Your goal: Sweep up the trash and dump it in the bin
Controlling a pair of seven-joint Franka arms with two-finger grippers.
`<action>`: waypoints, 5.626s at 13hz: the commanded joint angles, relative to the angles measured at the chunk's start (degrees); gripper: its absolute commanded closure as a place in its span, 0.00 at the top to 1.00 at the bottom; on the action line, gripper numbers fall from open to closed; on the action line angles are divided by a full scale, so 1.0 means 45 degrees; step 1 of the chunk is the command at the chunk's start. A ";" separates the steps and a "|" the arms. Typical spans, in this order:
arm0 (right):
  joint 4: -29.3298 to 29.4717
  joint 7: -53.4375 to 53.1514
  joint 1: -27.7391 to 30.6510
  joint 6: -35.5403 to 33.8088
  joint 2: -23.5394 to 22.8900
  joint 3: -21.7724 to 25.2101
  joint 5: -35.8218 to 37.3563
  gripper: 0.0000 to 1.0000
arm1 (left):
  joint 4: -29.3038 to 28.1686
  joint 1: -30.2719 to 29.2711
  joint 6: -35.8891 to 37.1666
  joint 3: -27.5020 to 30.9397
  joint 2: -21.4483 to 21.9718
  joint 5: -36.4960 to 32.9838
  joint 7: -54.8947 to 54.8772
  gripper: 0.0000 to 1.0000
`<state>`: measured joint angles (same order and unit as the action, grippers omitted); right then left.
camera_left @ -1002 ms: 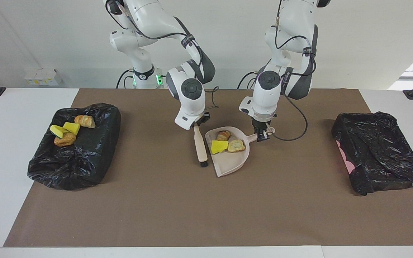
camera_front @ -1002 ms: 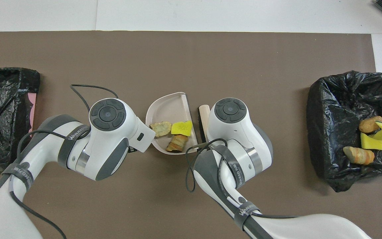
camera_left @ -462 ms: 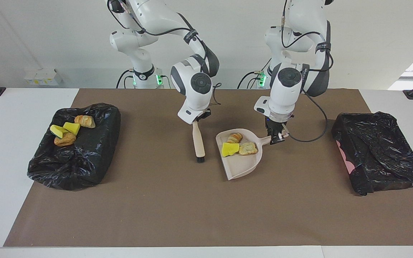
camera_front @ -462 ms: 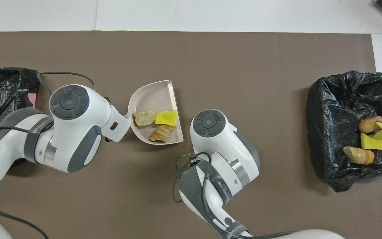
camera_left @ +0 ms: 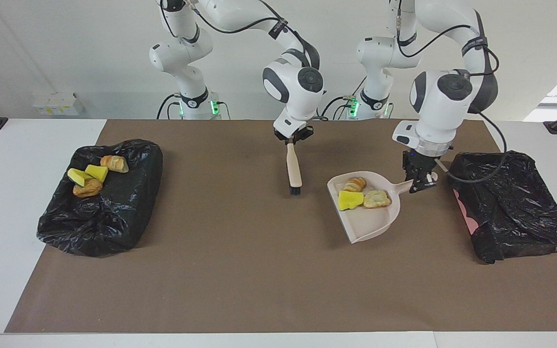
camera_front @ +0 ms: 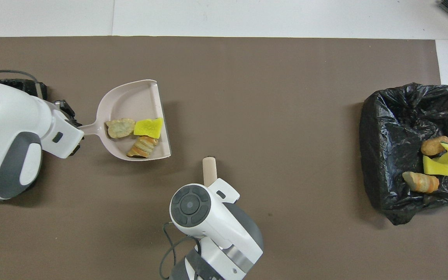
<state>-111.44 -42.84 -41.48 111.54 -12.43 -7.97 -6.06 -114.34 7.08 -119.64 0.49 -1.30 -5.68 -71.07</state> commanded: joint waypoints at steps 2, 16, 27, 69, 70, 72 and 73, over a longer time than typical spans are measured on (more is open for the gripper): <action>-0.0976 -0.0401 -0.0838 0.1029 0.0341 0.0013 -0.0508 0.00 | 0.1205 -0.2600 0.2050 -0.0149 0.0289 -0.0028 -0.0301 0.00; 0.1382 0.0724 0.1789 -0.1795 0.0964 0.0150 -0.0450 1.00 | 0.3886 -0.7881 0.0668 0.0105 -0.0785 -0.4068 -0.3231 0.00; 0.4959 0.8928 0.8295 -0.4473 0.1121 0.0228 0.1755 1.00 | 0.3729 -0.6592 0.0668 -0.0050 -0.0532 -0.9813 -0.2156 0.00; 0.4296 0.9423 1.0545 -0.5393 0.3524 0.0462 0.1113 1.00 | 0.4530 0.5303 -0.0718 -0.0422 -0.5433 0.1847 2.1047 0.21; 0.4296 0.9423 1.0545 -0.5393 0.3524 0.0462 0.1094 1.00 | 0.4491 0.5303 -0.0699 -0.0422 -0.5433 0.1828 2.1047 0.29; 0.4296 0.9423 1.0545 -0.5393 0.3543 0.0462 0.1113 1.00 | 0.4394 0.5322 -0.0621 -0.0422 -0.5375 0.1828 2.1047 0.55; 0.4296 0.9423 1.0545 -0.5393 0.3524 0.0462 0.1113 1.00 | 0.4413 0.5322 -0.0505 -0.0422 -0.5355 0.1828 2.1066 0.72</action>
<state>-90.83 0.05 5.19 87.45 2.22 -5.55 0.28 -93.33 29.89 -122.50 -2.55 -26.55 1.55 23.34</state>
